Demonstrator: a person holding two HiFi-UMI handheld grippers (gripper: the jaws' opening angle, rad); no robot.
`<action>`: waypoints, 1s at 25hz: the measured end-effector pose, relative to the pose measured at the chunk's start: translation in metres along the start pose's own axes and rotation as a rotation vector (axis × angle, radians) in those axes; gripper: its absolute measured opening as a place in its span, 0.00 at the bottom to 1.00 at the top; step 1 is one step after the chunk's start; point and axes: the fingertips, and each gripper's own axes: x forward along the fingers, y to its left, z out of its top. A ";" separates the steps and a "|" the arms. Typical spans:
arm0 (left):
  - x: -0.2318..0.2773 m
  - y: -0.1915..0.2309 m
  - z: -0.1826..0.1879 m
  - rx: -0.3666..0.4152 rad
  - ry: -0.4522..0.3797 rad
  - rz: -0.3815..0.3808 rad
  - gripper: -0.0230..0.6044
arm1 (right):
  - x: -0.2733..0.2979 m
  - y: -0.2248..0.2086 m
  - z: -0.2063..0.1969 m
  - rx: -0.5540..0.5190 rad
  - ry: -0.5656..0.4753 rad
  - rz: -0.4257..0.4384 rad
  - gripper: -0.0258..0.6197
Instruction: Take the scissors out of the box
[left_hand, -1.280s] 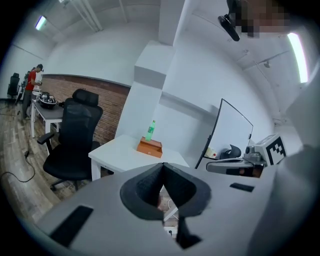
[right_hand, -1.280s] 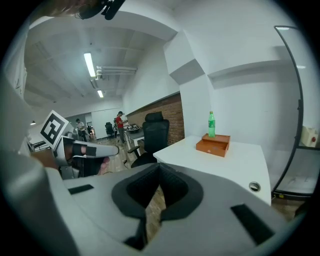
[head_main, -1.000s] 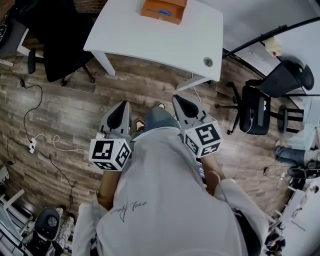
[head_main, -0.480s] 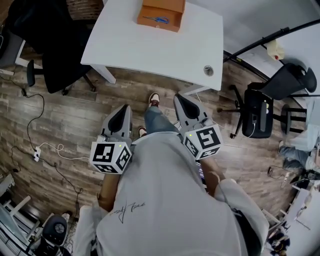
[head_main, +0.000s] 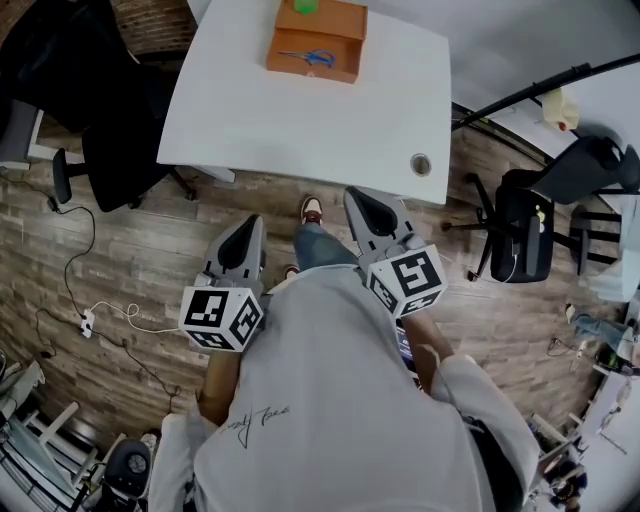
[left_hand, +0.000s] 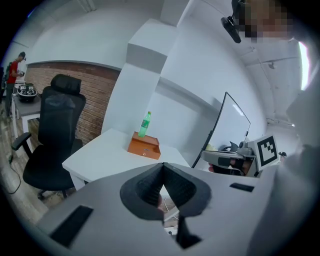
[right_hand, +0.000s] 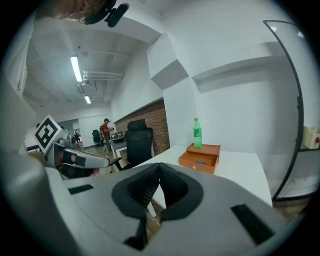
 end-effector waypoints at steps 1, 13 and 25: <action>0.006 0.001 0.003 0.002 0.004 -0.001 0.05 | 0.005 -0.004 0.002 0.001 0.003 0.000 0.06; 0.081 0.015 0.043 0.014 0.012 0.019 0.05 | 0.061 -0.064 0.020 0.025 0.030 0.032 0.06; 0.153 0.011 0.067 0.048 0.011 -0.004 0.05 | 0.093 -0.121 0.037 0.064 -0.009 0.057 0.06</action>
